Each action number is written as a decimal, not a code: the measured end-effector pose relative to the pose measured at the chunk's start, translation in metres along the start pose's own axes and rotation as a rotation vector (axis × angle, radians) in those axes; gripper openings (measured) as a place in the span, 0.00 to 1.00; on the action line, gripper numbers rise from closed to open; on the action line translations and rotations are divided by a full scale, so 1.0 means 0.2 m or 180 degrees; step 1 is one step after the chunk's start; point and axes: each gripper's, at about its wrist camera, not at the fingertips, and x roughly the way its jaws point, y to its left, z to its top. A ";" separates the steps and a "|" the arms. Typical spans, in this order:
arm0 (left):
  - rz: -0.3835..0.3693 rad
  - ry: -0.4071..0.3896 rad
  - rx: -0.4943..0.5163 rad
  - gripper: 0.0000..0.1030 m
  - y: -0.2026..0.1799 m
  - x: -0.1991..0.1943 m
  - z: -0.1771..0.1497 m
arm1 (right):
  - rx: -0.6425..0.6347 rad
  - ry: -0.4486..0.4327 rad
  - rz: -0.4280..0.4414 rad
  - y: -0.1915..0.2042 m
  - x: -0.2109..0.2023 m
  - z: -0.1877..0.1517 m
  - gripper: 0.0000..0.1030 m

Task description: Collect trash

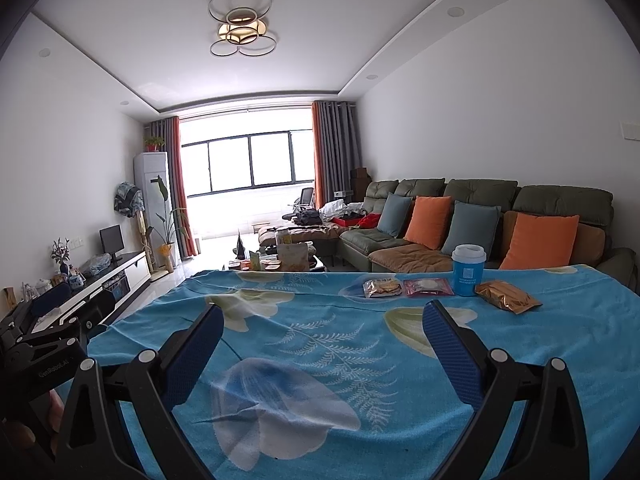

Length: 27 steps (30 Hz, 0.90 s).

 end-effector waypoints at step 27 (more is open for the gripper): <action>0.0010 0.0023 -0.0004 0.95 0.01 0.00 -0.01 | 0.0004 0.0003 0.0001 0.00 0.00 0.00 0.93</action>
